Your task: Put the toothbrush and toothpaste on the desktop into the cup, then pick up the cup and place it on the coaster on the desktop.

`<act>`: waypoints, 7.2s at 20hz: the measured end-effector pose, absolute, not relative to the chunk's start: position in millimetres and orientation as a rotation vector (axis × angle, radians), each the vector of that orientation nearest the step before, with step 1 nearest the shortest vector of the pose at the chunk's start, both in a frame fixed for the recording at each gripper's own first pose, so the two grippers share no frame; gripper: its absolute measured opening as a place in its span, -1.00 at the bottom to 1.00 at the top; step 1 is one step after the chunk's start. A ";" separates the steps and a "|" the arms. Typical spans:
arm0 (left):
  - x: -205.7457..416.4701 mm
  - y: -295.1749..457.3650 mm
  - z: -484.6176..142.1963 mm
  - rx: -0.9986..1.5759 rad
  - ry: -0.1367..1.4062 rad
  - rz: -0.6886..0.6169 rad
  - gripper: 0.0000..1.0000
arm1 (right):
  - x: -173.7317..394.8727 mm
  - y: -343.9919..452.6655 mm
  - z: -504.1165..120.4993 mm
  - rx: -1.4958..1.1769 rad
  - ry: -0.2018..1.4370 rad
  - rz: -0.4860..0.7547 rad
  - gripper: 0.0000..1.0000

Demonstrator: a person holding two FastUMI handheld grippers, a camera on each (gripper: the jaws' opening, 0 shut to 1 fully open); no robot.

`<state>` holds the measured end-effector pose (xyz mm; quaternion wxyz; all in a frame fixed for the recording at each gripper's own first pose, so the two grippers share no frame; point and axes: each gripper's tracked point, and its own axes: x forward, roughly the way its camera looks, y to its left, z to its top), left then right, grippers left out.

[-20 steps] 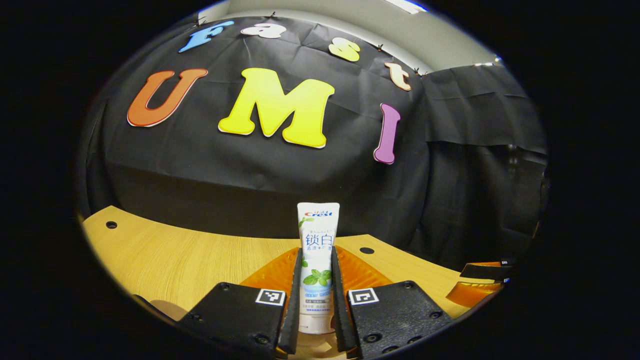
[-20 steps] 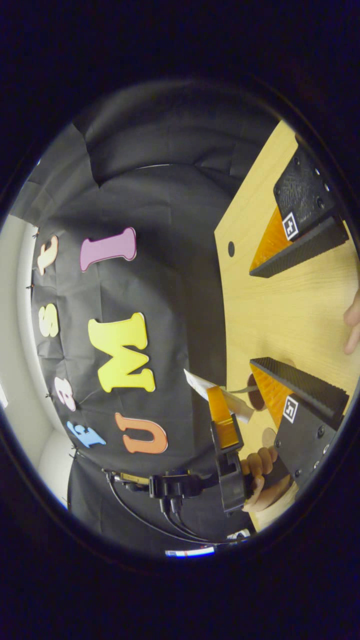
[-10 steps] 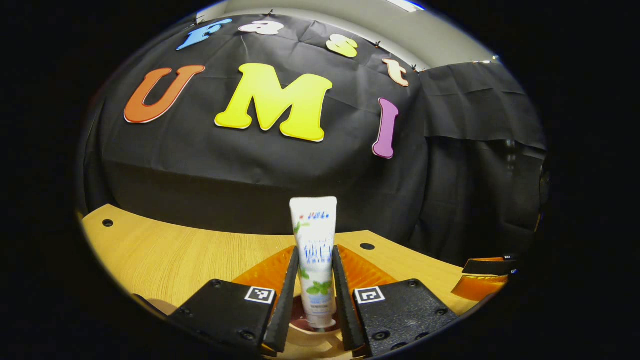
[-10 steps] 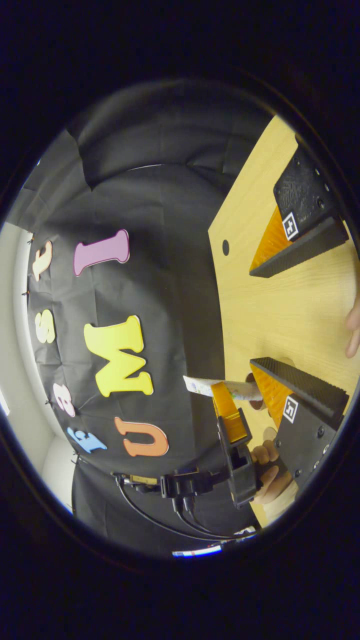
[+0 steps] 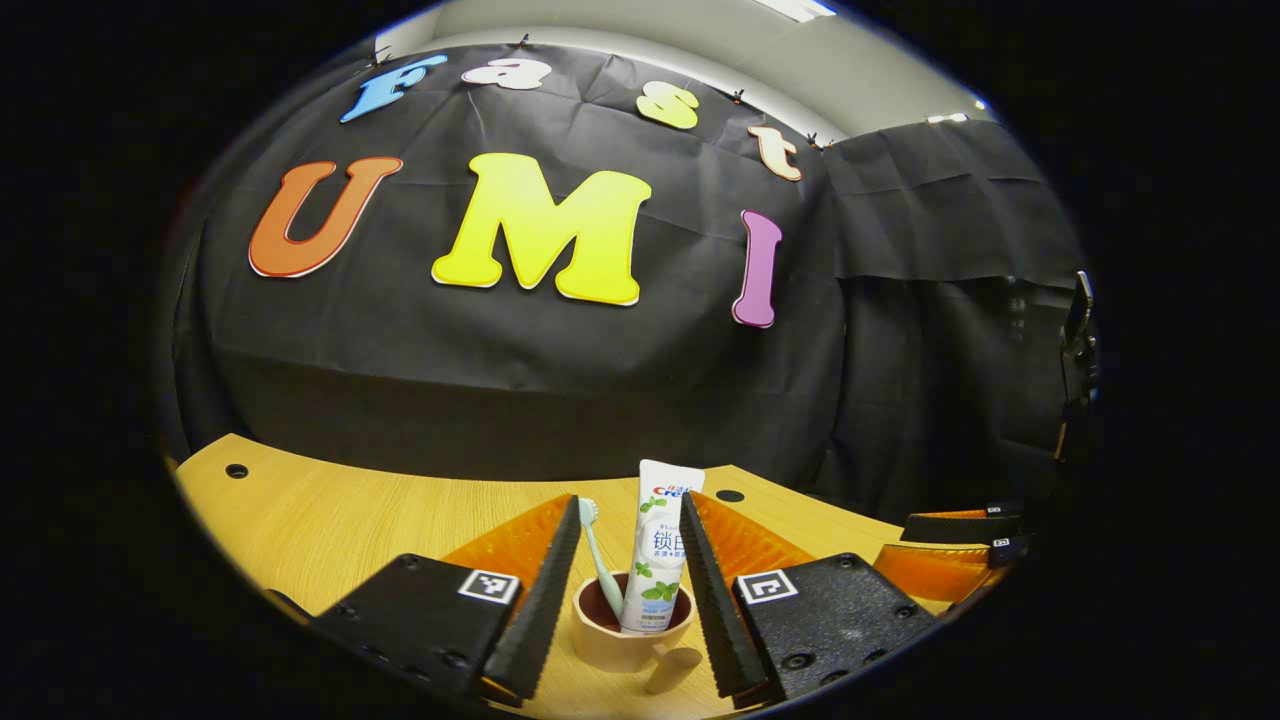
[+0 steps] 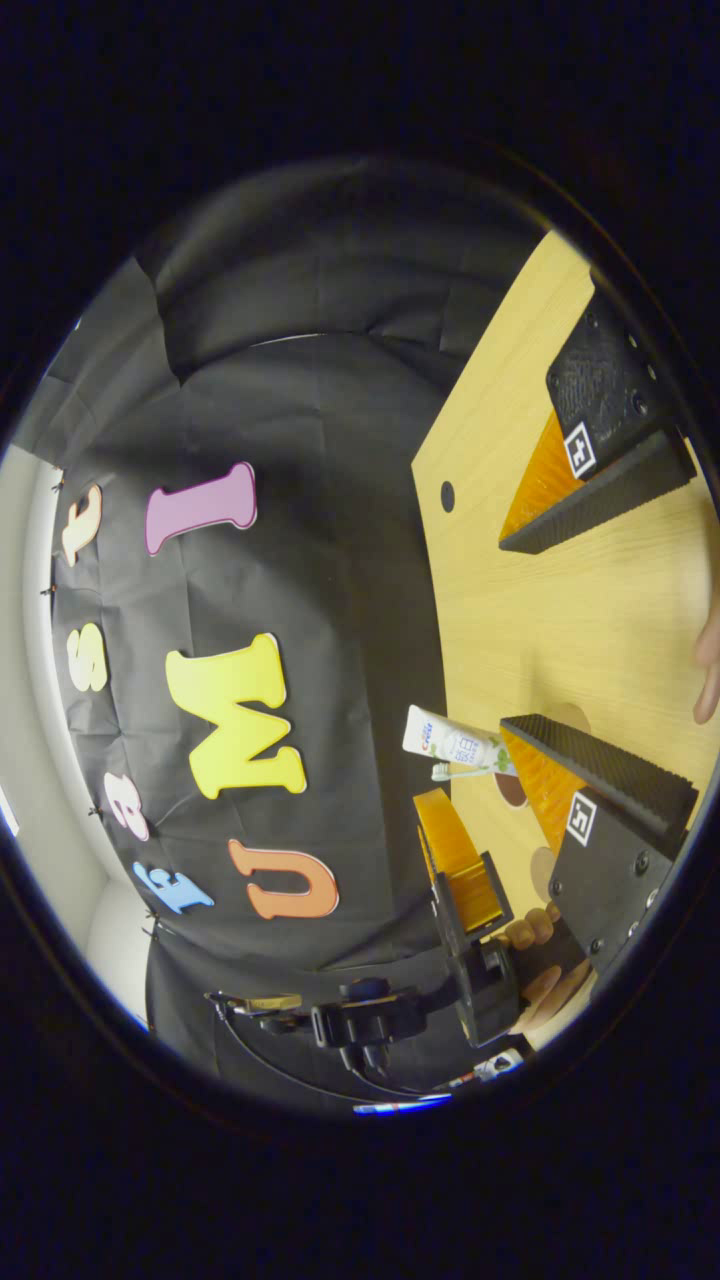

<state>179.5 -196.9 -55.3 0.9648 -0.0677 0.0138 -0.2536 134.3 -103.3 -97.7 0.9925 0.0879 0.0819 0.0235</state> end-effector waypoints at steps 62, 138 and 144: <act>63.5 28.6 -101.0 -0.205 0.023 -0.295 0.95 | 184.7 38.1 -225.2 -0.002 1.315 -0.125 -0.40; -3.3 84.5 -110.6 -0.148 0.049 -0.087 0.96 | 95.9 207.9 -111.7 -0.066 1.038 0.321 0.68; -2.3 48.0 -109.9 -0.125 0.071 -0.082 0.96 | 50.3 151.5 -76.4 -0.041 0.796 0.308 0.88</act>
